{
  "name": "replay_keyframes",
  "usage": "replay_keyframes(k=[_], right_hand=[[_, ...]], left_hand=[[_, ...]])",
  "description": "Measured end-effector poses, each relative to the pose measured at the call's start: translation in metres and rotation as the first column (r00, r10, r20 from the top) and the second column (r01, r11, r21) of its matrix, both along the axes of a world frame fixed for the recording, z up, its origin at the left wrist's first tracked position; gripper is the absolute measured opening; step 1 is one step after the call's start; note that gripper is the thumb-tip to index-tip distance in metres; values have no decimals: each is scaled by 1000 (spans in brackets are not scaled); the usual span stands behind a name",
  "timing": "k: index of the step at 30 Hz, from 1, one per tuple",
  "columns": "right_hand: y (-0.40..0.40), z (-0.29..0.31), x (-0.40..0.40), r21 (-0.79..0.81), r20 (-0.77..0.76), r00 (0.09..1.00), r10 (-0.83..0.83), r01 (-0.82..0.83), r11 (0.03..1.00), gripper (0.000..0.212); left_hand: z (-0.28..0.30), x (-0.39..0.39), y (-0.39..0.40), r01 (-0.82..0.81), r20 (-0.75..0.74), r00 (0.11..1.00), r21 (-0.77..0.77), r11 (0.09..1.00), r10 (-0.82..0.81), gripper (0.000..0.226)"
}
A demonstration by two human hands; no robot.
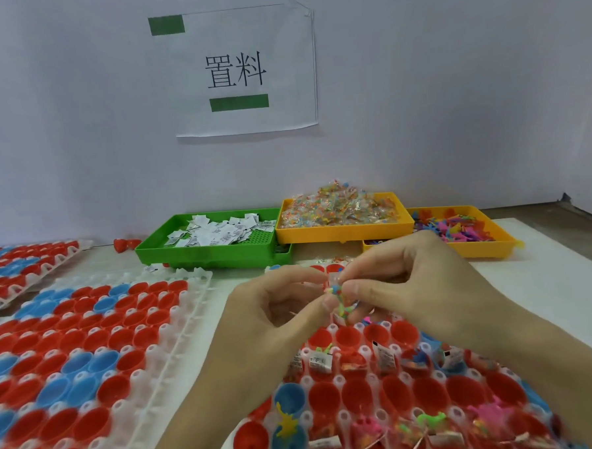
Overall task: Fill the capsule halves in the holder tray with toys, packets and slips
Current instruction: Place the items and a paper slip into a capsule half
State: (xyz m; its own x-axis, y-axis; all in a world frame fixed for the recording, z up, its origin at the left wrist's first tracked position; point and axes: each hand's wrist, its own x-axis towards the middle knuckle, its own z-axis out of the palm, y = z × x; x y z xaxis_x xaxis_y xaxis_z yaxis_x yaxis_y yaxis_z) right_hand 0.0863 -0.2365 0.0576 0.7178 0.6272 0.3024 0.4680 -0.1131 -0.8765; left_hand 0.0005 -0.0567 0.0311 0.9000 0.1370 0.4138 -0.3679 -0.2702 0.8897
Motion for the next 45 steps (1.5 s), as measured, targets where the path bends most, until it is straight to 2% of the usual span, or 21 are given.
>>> replay_keyframes(k=[3, 9, 14, 16, 18, 21, 23, 29, 32, 35, 37, 41, 45], right_hand=[[4, -4, -5, -13, 14, 999, 28, -28, 1000, 8], [6, -6, -5, 16, 25, 1000, -6, 5, 1000, 6], [11, -11, -12, 66, 97, 994, -42, 36, 997, 15], [12, -13, -13, 81, 118, 992, -52, 42, 996, 18], [12, -13, -12, 86, 138, 988, -63, 52, 995, 18], [13, -12, -12, 67, 80, 997, -16, 11, 998, 10], [15, -12, -13, 32, 55, 998, 7, -9, 999, 13], [21, -12, -15, -25, 100, 993, -63, 66, 998, 16], [27, -6, -17, -55, 174, 977, -127, 138, 989, 11], [35, -1, -21, -60, 251, 955, -156, 176, 983, 5], [37, -2, -22, -51, 266, 948, -174, 194, 980, 6], [41, -2, -24, -58, 198, 962, -190, 205, 977, 7], [44, -3, -28, -53, 220, 944, -245, 262, 964, 11]], left_hand=[[-2, 1, -3, 0, -5, 1000, -4, 1000, 0, 24], [-1, 3, 1, -69, 8, 997, -145, 987, 71, 15], [0, 1, -3, 36, -19, 999, -172, 984, -40, 16], [0, 2, -3, 39, -11, 999, -164, 986, -42, 11], [0, 2, 0, 29, -6, 1000, -152, 988, -30, 18], [-1, 2, 3, 18, 8, 1000, -149, 989, -17, 27], [-1, 2, 4, 26, 28, 999, -152, 988, -21, 26], [-5, 2, 8, 1, 46, 999, -125, 992, 5, 16], [-2, 0, 10, 54, 22, 998, -175, 983, -51, 4], [0, 2, 14, 53, 8, 999, -241, 969, -52, 23], [1, 2, 17, 54, 2, 998, -257, 965, -55, 23], [-1, 3, 22, 44, -29, 998, -277, 960, -54, 24], [0, 0, 34, 60, -78, 994, -207, 976, -77, 26]])
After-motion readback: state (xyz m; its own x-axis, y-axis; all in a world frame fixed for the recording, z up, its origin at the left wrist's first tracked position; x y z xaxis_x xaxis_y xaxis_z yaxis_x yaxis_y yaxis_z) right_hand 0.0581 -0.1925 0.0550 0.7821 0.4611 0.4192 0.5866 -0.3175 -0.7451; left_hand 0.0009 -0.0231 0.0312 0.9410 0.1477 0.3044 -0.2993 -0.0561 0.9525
